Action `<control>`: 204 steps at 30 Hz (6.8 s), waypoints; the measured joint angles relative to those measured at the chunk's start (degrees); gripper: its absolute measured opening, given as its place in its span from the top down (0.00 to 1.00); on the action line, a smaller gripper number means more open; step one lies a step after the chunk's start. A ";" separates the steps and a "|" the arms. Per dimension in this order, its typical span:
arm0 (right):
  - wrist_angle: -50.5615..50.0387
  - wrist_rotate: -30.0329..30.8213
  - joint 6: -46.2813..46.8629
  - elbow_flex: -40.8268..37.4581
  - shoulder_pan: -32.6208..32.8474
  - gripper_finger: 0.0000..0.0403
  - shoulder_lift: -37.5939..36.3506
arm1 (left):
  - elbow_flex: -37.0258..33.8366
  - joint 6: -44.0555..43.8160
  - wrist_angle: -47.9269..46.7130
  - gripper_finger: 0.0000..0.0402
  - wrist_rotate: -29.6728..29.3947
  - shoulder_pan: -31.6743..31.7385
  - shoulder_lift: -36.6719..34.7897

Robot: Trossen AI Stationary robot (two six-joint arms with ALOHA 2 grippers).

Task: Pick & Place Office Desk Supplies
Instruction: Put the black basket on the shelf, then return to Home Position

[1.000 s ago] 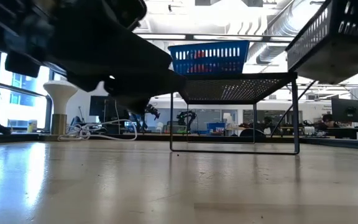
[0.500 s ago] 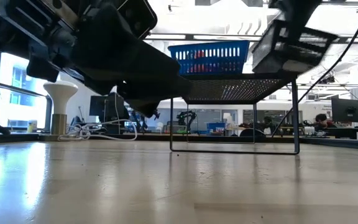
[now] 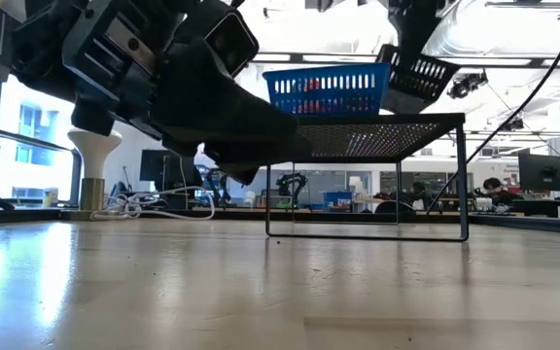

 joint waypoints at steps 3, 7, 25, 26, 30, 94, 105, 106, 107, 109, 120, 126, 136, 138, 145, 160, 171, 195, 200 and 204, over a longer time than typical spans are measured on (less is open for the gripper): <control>-0.09 0.21 -1.79 0.00 -3.03 0.99 0.98 | -0.02 0.27 -1.05 0.66 0.96 0.63 0.00; 0.02 0.18 -1.85 -0.02 -6.26 0.99 1.30 | -0.02 0.24 -2.41 0.66 2.46 1.35 0.00; 3.98 -5.56 -7.84 -0.42 -12.67 0.99 4.41 | -0.04 2.01 -2.84 0.66 3.64 1.75 0.00; 4.31 -5.66 -7.86 -0.46 -12.76 0.99 5.01 | -0.04 2.02 -2.90 0.66 3.63 1.75 0.00; 5.64 -6.21 -7.87 -0.46 -12.71 0.99 5.73 | -0.04 2.05 -3.23 0.66 3.63 1.75 0.00; 0.05 -13.67 11.44 9.92 16.43 0.99 -1.43 | -0.04 -4.98 -50.53 1.00 -2.00 -1.60 -34.03; 24.45 -4.18 13.64 -17.66 22.31 0.99 -25.99 | -0.06 4.53 -63.52 1.00 -6.34 -1.87 -58.23; 27.92 -4.27 13.63 -22.00 21.96 0.99 -29.15 | -0.04 5.34 -65.68 1.00 -8.43 -1.40 -60.43; 31.50 -4.53 13.29 -26.56 21.60 0.99 -31.98 | -0.05 6.26 -68.57 1.00 -9.91 -0.96 -62.64; 39.96 -6.48 10.92 -35.52 20.57 0.99 -37.19 | -0.07 7.87 -72.38 1.00 -11.29 0.17 -65.85; 94.29 -27.61 -9.18 -76.06 6.04 0.99 -53.60 | -7.28 11.63 -75.55 1.00 -5.82 9.16 -73.24; 115.76 -30.61 -6.97 -91.02 1.61 0.99 -54.21 | -15.01 13.15 -74.48 1.00 -3.51 11.00 -76.77; 118.97 -26.71 -6.32 -95.95 5.71 0.99 -56.94 | -16.17 10.75 -73.85 1.00 -1.55 12.27 -92.16; 117.57 -26.70 -7.48 -96.02 6.48 0.99 -58.66 | -16.14 10.70 -73.87 1.00 -2.37 12.26 -95.87; 106.85 -26.59 -7.80 -96.02 5.33 0.99 -68.21 | -16.04 9.57 -75.68 1.00 -6.07 12.24 -105.06; 90.46 -36.79 -10.96 -95.84 -3.44 0.99 -93.62 | -22.74 11.16 -68.87 1.00 -6.62 12.24 -106.22; 89.55 -29.02 -8.79 -95.86 -3.99 0.99 -90.20 | -31.14 6.33 -62.85 1.00 -6.24 12.00 -106.35; 89.53 -28.24 -8.87 -95.93 -3.99 0.99 -89.29 | -42.49 4.62 -51.63 1.00 -2.18 10.19 -106.22; 89.55 -28.26 -8.86 -95.95 -3.99 0.99 -89.29 | -42.51 1.96 -51.56 1.00 -2.18 10.19 -106.22; 89.55 -28.26 -8.85 -95.95 -3.99 0.99 -89.29 | -42.53 2.10 -51.58 1.00 -2.20 10.19 -106.22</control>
